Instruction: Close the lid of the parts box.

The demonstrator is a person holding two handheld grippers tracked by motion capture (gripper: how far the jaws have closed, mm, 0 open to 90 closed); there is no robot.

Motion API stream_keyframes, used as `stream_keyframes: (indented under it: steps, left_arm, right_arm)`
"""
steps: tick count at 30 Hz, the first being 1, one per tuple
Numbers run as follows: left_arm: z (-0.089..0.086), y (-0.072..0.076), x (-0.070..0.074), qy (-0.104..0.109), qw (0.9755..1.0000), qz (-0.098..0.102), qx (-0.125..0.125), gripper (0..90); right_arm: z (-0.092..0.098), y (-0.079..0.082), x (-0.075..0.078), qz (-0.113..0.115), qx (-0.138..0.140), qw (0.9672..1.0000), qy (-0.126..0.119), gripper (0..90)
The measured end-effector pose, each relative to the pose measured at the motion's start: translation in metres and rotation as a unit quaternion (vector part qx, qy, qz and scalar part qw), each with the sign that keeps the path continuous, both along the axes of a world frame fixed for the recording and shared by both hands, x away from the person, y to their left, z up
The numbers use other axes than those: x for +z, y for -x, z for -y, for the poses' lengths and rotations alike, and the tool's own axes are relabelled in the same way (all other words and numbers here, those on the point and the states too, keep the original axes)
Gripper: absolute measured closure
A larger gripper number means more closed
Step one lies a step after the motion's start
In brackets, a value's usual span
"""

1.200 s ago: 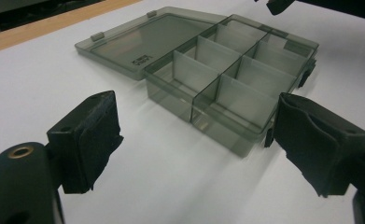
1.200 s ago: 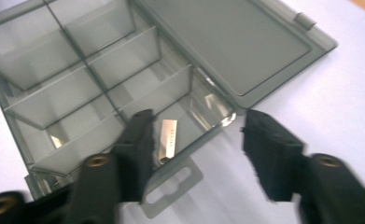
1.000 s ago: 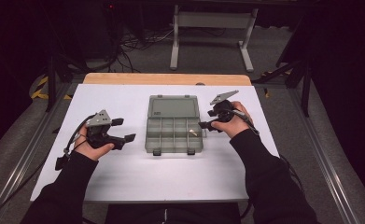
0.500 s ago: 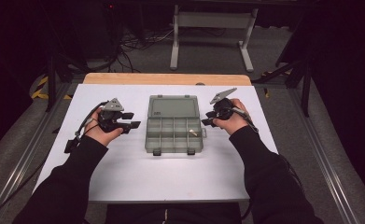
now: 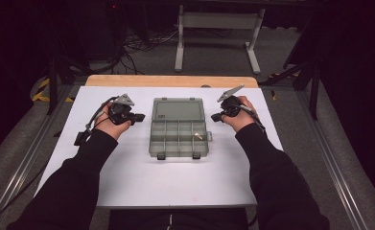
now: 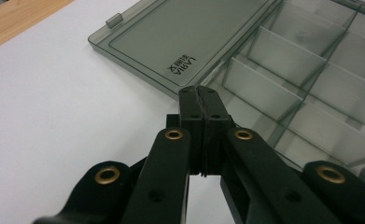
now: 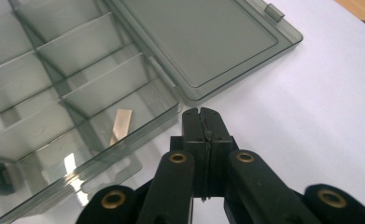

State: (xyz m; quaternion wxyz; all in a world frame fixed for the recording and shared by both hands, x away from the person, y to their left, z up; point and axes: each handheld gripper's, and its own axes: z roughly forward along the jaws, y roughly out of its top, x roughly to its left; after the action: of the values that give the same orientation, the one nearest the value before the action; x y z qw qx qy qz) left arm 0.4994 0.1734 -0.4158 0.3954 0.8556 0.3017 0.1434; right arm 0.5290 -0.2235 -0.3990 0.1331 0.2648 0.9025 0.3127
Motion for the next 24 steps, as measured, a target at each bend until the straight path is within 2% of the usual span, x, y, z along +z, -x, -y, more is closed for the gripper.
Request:
stream_keyframes:
  steps: [6,13,24]
  left_arm:
    - [0.004,-0.012,-0.005,-0.005,0.9998,-0.019,0.008,89.8]
    - [0.008,-0.023,-0.011,-0.018,0.9995,-0.022,0.016,89.6]
    - [0.011,-0.034,-0.024,-0.015,0.999,-0.037,0.022,89.7]
  right_arm:
    - [0.001,-0.011,-0.003,0.006,-0.006,1.0,0.001,90.0]
    - [0.002,-0.019,-0.006,0.011,-0.015,0.9998,0.001,90.0]
    - [-0.001,-0.028,-0.016,0.009,-0.02,0.9998,-0.002,90.0]
